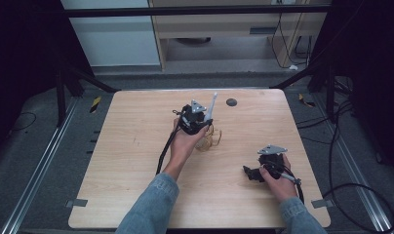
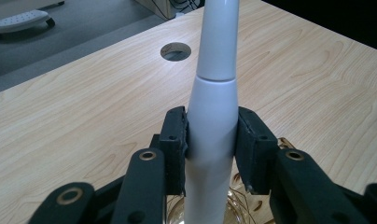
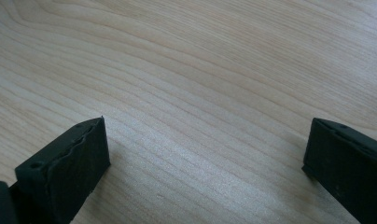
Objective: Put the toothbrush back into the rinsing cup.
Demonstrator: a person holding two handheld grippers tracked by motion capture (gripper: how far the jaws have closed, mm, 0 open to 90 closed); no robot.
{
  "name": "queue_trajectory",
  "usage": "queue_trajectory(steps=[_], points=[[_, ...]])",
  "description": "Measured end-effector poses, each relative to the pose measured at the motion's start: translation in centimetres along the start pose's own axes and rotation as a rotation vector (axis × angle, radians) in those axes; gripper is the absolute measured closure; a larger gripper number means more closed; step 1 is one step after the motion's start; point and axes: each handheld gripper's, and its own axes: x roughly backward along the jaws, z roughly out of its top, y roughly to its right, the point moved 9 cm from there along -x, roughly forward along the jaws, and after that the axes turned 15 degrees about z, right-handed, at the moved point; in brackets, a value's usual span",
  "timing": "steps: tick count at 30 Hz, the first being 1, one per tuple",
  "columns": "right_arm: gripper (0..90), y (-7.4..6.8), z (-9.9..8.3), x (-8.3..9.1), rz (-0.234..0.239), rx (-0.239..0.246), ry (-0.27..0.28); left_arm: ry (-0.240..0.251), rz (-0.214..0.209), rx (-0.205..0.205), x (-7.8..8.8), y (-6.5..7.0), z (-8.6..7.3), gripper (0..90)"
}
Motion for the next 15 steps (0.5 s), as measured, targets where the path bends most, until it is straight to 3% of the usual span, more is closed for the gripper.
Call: queue_trajectory(steps=[15], points=[[0.3, 0.00, 0.00, 0.00, 0.000, 0.000, 0.000, 0.004, 0.014, -0.004, 0.28, -0.20, 0.13, 62.8]])
